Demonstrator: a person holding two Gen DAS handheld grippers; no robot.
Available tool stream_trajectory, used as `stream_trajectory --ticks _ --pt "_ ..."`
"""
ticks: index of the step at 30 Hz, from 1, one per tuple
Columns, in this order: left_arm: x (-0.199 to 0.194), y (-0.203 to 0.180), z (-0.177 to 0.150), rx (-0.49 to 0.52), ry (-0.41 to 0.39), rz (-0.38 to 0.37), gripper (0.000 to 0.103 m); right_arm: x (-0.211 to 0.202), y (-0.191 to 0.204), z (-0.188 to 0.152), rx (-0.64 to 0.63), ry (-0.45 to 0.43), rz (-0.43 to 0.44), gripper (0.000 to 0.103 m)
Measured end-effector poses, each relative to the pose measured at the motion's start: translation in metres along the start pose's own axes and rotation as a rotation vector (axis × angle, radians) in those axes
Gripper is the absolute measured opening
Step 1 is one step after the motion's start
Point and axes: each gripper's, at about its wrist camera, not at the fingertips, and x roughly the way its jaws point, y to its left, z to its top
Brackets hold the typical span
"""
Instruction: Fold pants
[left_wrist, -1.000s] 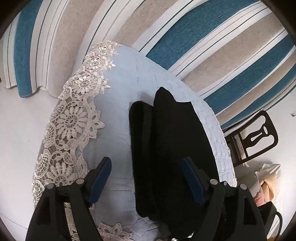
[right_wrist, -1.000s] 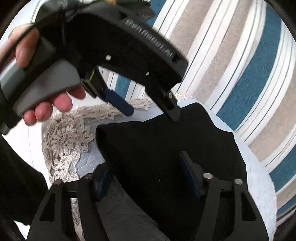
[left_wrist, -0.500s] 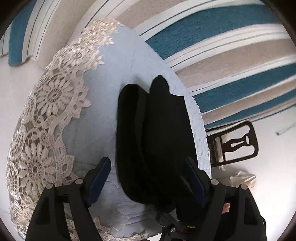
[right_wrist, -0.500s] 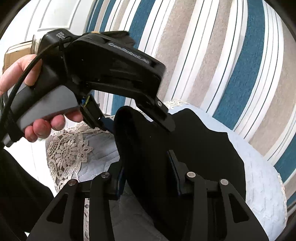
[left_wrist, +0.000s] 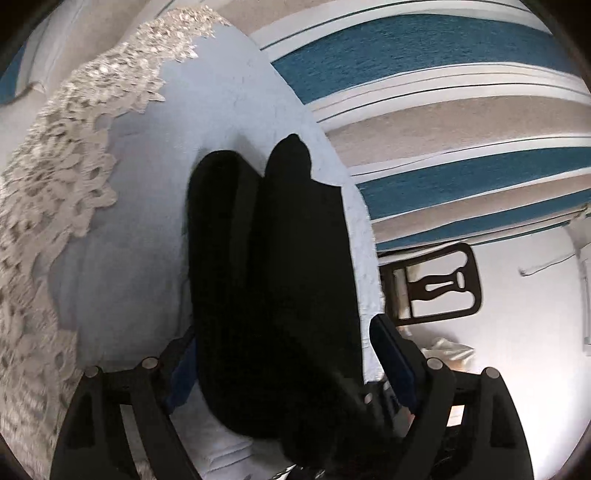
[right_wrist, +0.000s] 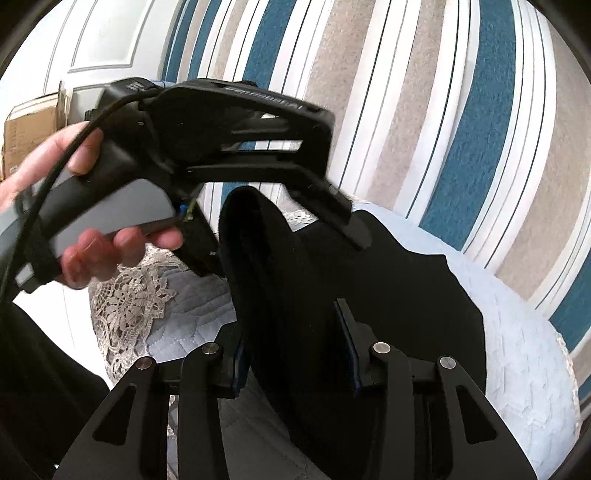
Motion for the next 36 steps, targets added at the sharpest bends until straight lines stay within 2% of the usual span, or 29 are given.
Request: stream_trajectory --ticks 3,7,11,14,17,19,21,24,26,30,36 --pt "0.009 -0.001 0.006 0.012 0.038 -0.002 0.086 0.001 -0.002 -0.001 0.016 0.008 0.026 0.041" --pt "0.016 -0.013 0.006 0.074 0.045 0.059 0.085 -0.005 -0.01 0.0 0.059 0.022 0.1 0.041" --pt "0.022 -0.021 0.001 0.159 0.064 0.188 0.069 -0.016 -0.034 0.001 0.165 0.048 0.217 0.041" --pt "0.026 -0.026 -0.002 0.193 0.064 0.248 0.06 -0.029 -0.05 -0.002 0.188 0.077 0.274 0.041" --pt "0.026 -0.03 -0.006 0.233 0.057 0.292 0.057 -0.046 -0.071 -0.006 0.233 0.108 0.354 0.042" --pt "0.026 -0.033 -0.008 0.261 0.054 0.317 0.056 -0.055 -0.088 -0.009 0.275 0.108 0.357 0.049" --pt "0.028 -0.038 -0.011 0.291 0.05 0.341 0.056 -0.058 -0.119 -0.017 0.403 0.103 0.362 0.051" --pt "0.031 -0.039 -0.011 0.291 0.049 0.348 0.056 -0.049 -0.163 -0.04 0.62 0.145 0.336 0.061" --pt "0.032 -0.039 -0.01 0.284 0.05 0.344 0.056 -0.034 -0.181 -0.053 0.717 0.21 0.308 0.061" --pt "0.032 -0.041 -0.01 0.294 0.044 0.358 0.056 -0.011 -0.203 -0.075 0.906 0.226 0.41 0.061" --pt "0.034 -0.04 -0.01 0.297 0.043 0.362 0.057 0.014 -0.207 -0.064 0.926 0.221 0.509 0.061"
